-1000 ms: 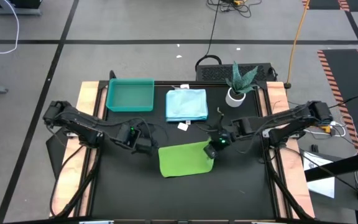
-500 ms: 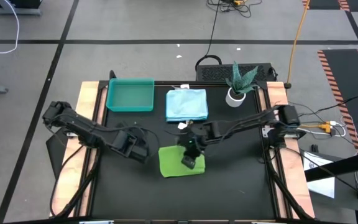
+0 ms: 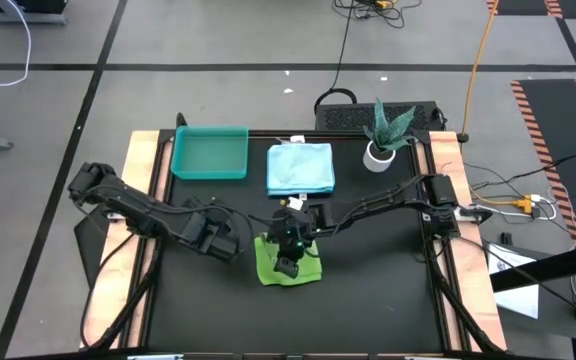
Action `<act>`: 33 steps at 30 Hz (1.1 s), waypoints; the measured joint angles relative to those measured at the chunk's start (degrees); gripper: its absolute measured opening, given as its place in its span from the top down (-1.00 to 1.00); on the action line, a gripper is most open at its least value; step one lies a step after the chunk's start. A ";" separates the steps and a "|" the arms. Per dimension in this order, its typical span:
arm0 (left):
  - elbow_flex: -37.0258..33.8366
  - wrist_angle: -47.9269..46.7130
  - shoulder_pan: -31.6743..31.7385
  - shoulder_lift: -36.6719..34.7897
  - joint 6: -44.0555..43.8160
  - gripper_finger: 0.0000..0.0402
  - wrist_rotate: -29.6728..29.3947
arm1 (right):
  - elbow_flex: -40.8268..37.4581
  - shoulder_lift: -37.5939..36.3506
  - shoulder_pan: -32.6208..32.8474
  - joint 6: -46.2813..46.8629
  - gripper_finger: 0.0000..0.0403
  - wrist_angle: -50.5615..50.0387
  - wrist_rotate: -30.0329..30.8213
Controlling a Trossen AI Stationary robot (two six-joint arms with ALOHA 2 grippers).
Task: Fold microfiber towels
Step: Fold the green microfiber towel
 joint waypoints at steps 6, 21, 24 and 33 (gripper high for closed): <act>-1.70 0.68 0.00 0.00 -0.60 0.24 2.58 | 0.00 2.40 -1.17 -0.07 1.00 5.23 -0.43; -1.73 1.99 0.04 0.00 -0.34 0.24 2.55 | -0.04 7.09 -1.90 -1.51 0.66 16.74 -3.51; -1.73 1.98 0.04 0.02 -0.34 0.24 2.55 | -0.04 7.09 -1.97 -0.60 0.51 17.51 -3.49; -1.73 7.75 0.54 0.01 1.76 0.24 2.61 | -0.02 4.40 -2.21 -1.87 0.28 8.75 -3.03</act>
